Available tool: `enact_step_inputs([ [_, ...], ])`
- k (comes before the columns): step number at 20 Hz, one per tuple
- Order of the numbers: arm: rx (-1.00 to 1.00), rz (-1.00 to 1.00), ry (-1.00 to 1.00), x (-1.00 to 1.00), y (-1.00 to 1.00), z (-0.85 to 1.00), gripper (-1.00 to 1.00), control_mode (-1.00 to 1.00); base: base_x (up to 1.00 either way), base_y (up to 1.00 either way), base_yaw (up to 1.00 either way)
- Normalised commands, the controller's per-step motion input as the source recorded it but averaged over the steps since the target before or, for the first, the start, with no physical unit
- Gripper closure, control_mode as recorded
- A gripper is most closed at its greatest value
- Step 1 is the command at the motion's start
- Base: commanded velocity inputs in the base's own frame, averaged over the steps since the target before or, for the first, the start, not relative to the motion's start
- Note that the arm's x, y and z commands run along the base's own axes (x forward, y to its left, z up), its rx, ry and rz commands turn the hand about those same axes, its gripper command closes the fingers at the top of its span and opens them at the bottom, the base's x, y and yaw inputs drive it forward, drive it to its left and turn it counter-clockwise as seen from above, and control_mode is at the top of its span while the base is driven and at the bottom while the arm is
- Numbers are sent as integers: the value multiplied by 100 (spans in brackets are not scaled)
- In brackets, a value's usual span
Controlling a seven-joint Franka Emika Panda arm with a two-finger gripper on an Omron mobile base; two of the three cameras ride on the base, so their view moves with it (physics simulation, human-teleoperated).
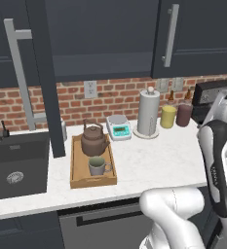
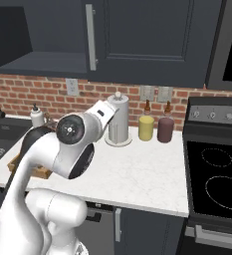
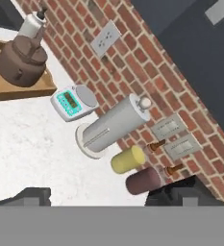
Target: Pick the kettle from the counter and place it on the tray. Then pick the mug from the cabinet and place it on the tray. Then close the cabinet doors.
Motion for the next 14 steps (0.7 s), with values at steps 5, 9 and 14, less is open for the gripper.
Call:
enact_step_inputs([
  [5,-27,-10,0,-48,21,0,-100,-100,0,0,0],
  [9,-29,-21,0,-25,22,0,-100,-100,0,0,0],
  [14,-30,-20,-1,-14,14,0,-100,-100,0,0,0],
])
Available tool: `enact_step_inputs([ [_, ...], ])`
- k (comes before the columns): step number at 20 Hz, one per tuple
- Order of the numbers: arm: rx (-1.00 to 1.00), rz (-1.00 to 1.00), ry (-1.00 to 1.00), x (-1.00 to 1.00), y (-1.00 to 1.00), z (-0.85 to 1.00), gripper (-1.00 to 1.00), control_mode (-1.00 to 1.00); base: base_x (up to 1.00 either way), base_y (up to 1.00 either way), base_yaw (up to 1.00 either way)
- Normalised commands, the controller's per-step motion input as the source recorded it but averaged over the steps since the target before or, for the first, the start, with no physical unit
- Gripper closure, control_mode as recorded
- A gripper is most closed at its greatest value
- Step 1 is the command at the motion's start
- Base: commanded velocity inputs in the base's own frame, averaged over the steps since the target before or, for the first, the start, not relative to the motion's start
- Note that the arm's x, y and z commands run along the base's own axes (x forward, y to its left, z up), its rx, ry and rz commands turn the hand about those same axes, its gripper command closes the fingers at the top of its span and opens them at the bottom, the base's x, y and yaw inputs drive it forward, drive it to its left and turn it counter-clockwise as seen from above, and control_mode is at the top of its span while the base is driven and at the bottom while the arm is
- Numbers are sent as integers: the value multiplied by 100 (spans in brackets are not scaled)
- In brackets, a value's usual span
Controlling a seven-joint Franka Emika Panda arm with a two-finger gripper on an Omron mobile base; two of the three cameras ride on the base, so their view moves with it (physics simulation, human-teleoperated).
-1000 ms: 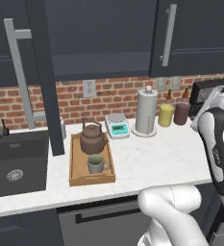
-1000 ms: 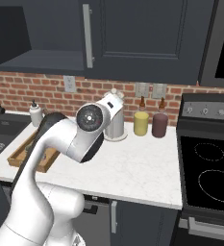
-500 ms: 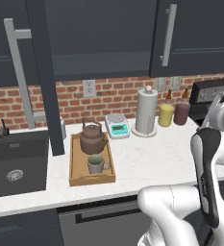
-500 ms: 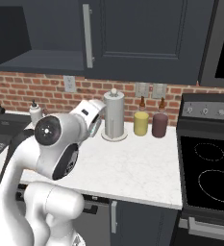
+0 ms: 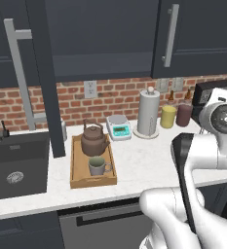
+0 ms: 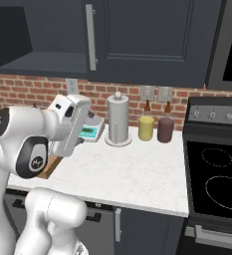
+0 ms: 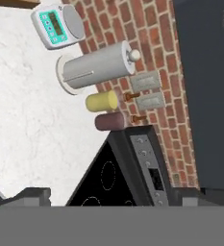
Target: Pick the kettle from the counter and place it on the tray. Then pick the mug from the cabinet and place it on the tray. Then close the cabinet doors.
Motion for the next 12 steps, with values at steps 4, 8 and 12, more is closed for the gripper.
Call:
enact_step_inputs([
  [4,-28,-15,-9,-9,0,-1,-100,-100,0,0,0],
  [8,-27,-11,-14,0,0,-11,-100,-100,0,0,0],
  [12,-28,-14,-13,0,0,-14,-100,-100,0,0,0],
])
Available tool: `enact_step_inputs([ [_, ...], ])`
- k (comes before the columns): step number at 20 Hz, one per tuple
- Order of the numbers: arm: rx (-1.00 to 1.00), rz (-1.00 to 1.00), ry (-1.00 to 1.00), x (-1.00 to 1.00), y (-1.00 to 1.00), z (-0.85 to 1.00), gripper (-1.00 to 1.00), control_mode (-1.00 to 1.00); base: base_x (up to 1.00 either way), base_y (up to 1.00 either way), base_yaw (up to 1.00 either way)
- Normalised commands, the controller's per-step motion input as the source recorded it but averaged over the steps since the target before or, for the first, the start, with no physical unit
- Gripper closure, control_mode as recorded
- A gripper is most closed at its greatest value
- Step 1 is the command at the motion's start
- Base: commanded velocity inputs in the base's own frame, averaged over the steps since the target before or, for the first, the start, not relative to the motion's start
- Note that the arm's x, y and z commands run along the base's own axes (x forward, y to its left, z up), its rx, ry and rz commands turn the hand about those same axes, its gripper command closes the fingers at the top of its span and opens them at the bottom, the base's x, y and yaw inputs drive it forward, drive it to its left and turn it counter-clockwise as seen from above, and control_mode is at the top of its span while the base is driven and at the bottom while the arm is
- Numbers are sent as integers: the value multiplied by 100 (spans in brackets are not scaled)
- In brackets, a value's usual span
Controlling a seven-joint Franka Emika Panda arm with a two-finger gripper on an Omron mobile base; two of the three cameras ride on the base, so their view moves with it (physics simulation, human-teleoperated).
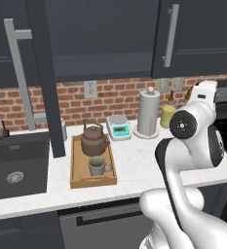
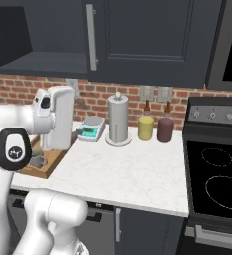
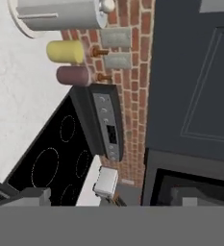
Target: Pick the kettle from the counter and place it on the tray. Then pick the mug from the cabinet and place it on the tray. Then close the cabinet doors.
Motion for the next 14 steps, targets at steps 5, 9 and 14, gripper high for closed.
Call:
enact_step_inputs([
  [5,-28,-14,-16,0,0,-10,-100,-100,0,0,0],
  [9,-26,-15,-16,0,0,-5,-100,-100,0,0,0],
  [14,-24,-19,-14,-13,3,-1,-100,-100,0,0,0],
])
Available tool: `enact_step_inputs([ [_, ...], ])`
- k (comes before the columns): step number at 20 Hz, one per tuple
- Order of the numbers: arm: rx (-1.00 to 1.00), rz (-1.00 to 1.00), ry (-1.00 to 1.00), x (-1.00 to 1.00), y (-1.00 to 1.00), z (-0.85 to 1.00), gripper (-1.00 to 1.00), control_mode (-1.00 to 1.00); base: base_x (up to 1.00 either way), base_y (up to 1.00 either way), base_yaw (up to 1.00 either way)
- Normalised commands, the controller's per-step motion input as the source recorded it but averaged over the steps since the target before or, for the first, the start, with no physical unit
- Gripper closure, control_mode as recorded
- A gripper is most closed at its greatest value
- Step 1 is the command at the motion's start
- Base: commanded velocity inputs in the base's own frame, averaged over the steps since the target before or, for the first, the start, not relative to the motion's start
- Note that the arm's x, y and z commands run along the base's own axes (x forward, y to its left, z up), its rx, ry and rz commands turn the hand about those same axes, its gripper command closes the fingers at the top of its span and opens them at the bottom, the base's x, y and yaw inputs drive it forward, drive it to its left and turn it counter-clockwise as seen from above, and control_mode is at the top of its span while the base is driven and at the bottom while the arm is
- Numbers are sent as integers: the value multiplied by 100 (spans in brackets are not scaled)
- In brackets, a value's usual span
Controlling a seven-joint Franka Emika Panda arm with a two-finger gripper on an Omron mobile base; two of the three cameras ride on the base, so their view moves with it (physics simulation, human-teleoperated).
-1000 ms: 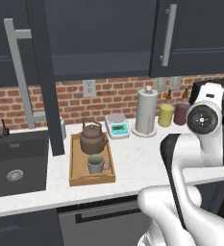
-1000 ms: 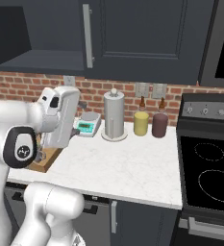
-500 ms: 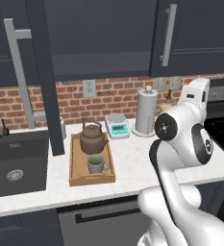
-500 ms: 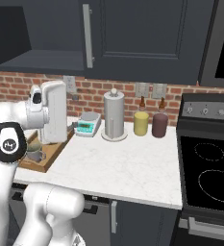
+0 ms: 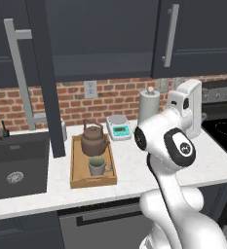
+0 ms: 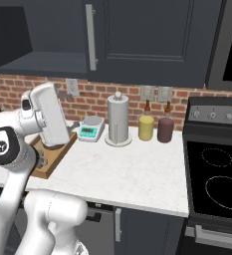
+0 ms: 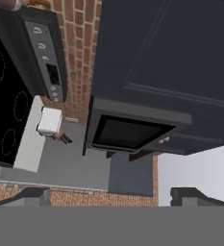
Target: Pick the kettle from the counter and place it on the tray. Then pick the mug from the cabinet and place it on the tray. Then close the cabinet doors.
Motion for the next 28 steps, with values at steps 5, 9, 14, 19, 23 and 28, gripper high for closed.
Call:
enact_step_inputs([
  [5,-22,-18,-9,-48,9,-2,-100,-100,0,0,0],
  [9,-25,-16,-6,-65,25,-2,-100,-100,0,0,0],
  [14,-25,-13,-3,-66,30,-4,-100,-100,0,0,0],
  [19,-18,-14,0,-47,25,-11,-100,-100,0,0,0],
  [23,-13,-10,0,-13,17,-23,-100,-100,0,0,0],
  [28,-13,-8,1,-7,16,-14,-100,-100,0,0,0],
])
